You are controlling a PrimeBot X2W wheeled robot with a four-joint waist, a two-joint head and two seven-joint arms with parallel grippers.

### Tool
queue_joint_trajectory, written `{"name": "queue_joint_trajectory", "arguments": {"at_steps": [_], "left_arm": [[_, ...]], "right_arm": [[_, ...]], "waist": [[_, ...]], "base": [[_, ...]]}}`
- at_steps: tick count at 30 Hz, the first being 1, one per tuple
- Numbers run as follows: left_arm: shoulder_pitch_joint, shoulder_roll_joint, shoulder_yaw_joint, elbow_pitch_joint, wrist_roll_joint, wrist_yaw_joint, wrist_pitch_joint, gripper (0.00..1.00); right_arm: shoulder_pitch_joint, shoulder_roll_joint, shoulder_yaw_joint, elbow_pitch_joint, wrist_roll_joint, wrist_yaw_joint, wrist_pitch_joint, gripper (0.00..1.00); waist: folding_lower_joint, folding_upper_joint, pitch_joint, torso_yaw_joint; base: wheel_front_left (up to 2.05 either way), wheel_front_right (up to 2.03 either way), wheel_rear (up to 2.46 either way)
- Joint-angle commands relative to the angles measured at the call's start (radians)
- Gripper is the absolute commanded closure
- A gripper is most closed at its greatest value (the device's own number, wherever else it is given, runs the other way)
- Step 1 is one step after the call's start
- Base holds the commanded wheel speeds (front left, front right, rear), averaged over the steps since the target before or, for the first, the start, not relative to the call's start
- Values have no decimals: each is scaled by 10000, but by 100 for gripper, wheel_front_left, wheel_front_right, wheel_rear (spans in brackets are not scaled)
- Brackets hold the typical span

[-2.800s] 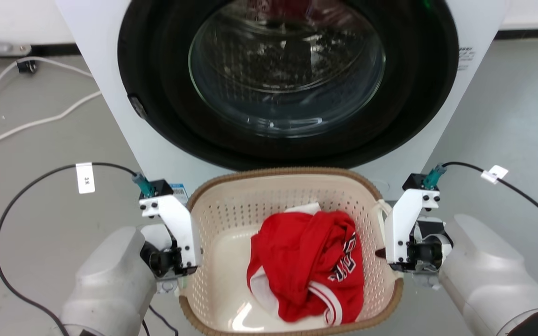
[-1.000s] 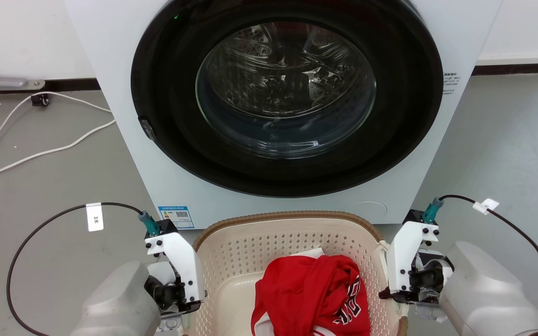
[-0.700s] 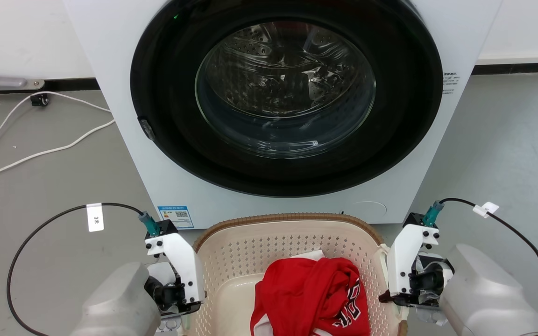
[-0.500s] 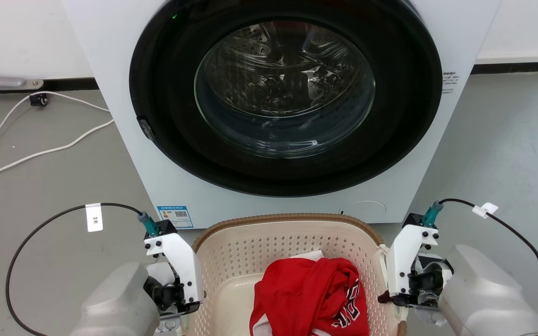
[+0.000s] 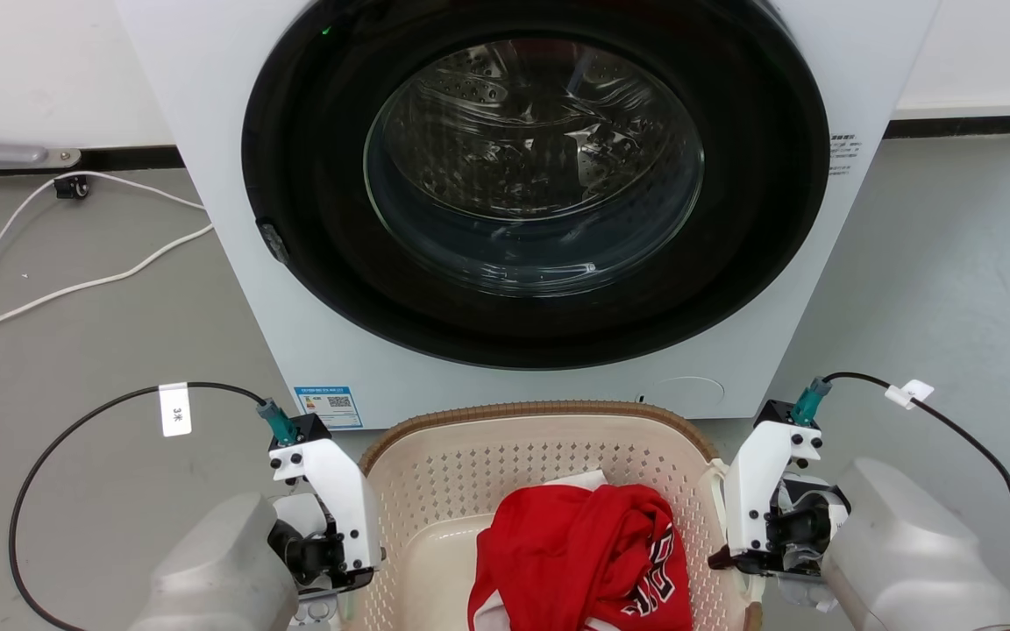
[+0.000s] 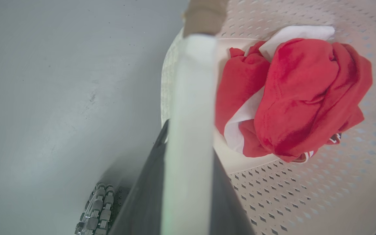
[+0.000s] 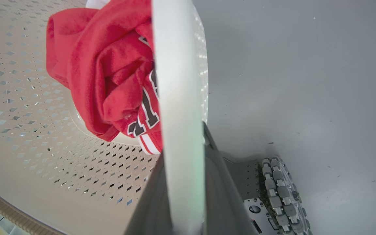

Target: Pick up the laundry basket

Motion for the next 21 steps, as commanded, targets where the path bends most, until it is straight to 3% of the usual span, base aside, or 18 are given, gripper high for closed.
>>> {"name": "queue_joint_trajectory", "arguments": {"at_steps": [1, 21], "left_arm": [[-69, -42, 3, -47, -107, -107, -77, 100], [-108, -59, -127, 47, -317, -106, -95, 100]], "right_arm": [[111, 119, -108, -24, -5, 82, 63, 100], [170, 174, -668, -24, -433, 82, 162, 100]], "waist": [[0, 0, -1, -1], [0, 0, 28, 24]], "base": [[0, 0, 0], [0, 0, 0]]}}
